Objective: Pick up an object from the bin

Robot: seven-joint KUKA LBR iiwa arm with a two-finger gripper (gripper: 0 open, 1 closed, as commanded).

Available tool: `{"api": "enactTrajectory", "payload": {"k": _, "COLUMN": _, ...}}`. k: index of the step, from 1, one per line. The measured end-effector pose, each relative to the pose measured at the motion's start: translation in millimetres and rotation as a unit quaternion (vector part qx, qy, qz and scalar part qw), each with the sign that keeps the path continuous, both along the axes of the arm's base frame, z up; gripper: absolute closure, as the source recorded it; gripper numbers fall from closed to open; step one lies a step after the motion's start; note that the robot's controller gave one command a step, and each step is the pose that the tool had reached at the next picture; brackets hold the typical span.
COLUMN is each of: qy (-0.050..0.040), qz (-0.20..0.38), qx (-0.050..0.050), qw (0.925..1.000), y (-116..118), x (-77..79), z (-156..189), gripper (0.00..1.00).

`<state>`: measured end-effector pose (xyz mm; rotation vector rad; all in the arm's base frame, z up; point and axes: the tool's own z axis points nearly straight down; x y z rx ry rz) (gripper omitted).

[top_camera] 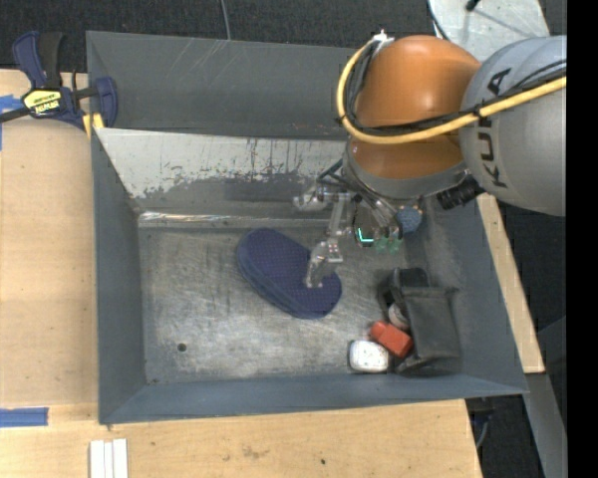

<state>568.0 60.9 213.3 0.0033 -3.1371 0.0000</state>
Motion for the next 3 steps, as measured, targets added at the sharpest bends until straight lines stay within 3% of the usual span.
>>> {"api": "enactTrajectory", "payload": {"k": 1, "qy": -0.0156, "qz": 0.159, "qx": -0.001, "qw": 0.9872, "y": 23.0, "x": 10.5, "z": -134.6, "gripper": 0.0}}
{"api": "enactTrajectory", "payload": {"k": 2, "qy": -0.0234, "qz": 0.157, "qx": 0.0, "qw": 0.9873, "y": 24.1, "x": 14.5, "z": -130.1, "gripper": 1.0}}
{"api": "enactTrajectory", "payload": {"k": 3, "qy": -0.0085, "qz": 0.161, "qx": 0.0, "qw": 0.9869, "y": 1.3, "x": 8.0, "z": 13.0, "gripper": 1.0}}
